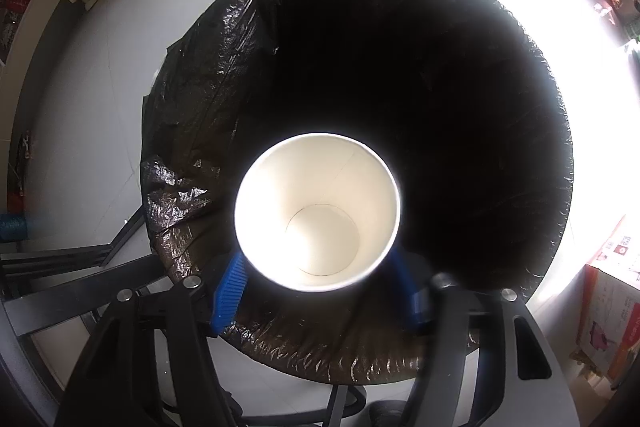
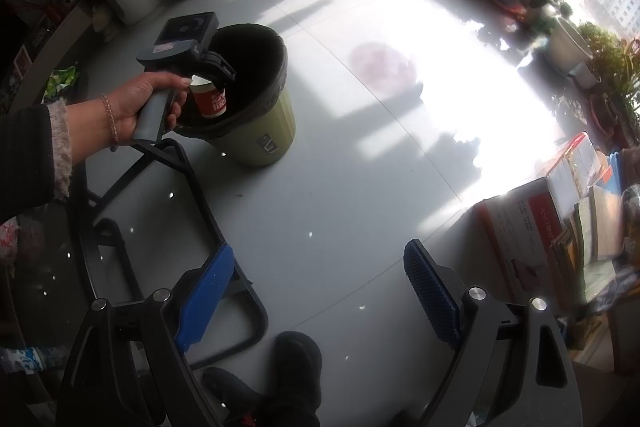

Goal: Collect trash
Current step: 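Open the left gripper to drop the cup into the bin, then raise the open left gripper out of the bin back toward the table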

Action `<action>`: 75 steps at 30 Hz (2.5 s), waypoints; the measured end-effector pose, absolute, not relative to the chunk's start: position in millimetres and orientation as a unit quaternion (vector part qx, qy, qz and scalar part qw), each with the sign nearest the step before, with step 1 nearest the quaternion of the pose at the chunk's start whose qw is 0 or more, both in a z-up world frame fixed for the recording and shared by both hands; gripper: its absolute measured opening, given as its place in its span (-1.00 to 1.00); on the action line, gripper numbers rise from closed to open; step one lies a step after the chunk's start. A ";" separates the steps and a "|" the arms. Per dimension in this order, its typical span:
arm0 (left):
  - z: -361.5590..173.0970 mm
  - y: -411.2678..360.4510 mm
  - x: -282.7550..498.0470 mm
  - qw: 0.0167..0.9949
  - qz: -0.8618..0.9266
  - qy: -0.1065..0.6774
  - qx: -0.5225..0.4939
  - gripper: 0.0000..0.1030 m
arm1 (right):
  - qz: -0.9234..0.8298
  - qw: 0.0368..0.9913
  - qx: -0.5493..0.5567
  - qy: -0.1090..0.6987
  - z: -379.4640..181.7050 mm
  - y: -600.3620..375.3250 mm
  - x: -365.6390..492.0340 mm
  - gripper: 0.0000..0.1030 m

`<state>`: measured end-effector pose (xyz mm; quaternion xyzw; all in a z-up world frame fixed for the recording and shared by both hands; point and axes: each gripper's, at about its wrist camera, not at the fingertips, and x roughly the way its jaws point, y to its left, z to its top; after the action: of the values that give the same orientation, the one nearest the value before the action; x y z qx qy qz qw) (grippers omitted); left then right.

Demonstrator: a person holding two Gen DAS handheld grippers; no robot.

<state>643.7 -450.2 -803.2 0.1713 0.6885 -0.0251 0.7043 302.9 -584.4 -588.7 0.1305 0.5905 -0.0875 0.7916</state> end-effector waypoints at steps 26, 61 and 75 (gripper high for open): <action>-778.6 -429.9 644.9 0.721 -0.032 0.680 0.133 0.44 | -0.073 0.797 0.120 0.588 -589.2 -582.2 312.0 0.63; -534.6 -275.3 499.8 0.787 -0.009 0.615 -0.036 0.50 | 0.018 0.820 0.062 0.568 -570.6 -510.2 377.3 0.63; -458.7 -138.7 361.3 0.783 0.138 0.598 -0.105 0.62 | 0.188 0.824 -0.033 0.534 -545.9 -355.5 416.0 0.63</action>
<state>361.3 -138.7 -458.7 -0.1054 0.5978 0.1379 0.7826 416.0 -355.5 -545.9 -0.0328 0.5335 0.1879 0.8240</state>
